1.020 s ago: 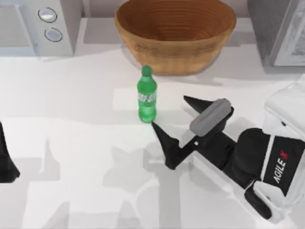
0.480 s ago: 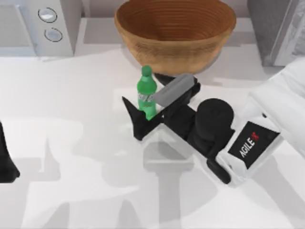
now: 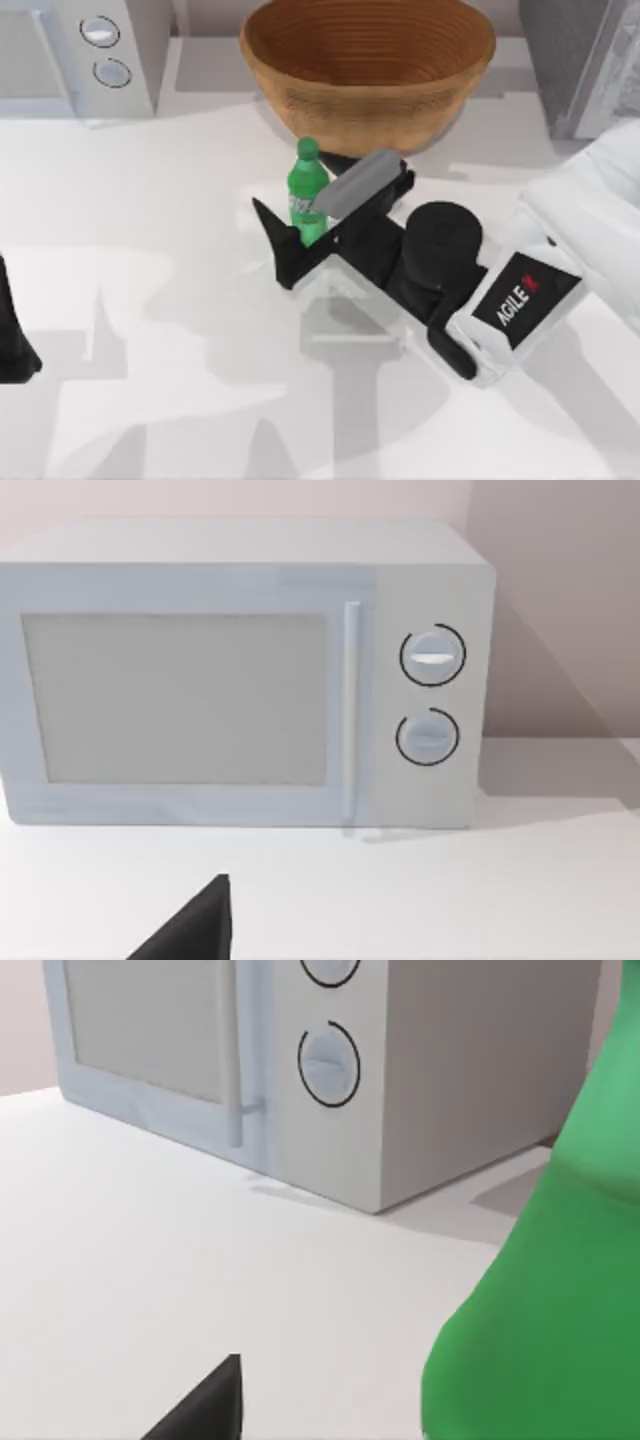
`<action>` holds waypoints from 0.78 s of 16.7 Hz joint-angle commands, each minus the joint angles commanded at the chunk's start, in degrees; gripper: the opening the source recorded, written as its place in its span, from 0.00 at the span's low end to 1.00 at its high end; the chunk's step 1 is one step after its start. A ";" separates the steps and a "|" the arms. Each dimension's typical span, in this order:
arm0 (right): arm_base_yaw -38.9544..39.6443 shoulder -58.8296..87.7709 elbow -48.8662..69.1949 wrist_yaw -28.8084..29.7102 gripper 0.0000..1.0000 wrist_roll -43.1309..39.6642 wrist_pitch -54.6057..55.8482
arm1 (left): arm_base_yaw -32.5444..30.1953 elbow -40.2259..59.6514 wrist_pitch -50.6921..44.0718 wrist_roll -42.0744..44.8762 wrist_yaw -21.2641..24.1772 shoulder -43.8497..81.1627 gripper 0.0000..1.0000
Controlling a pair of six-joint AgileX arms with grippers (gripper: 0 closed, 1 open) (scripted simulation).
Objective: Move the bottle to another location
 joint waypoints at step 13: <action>0.00 0.00 0.00 0.00 0.00 0.00 0.00 | 0.00 0.00 0.00 0.00 0.00 0.00 1.00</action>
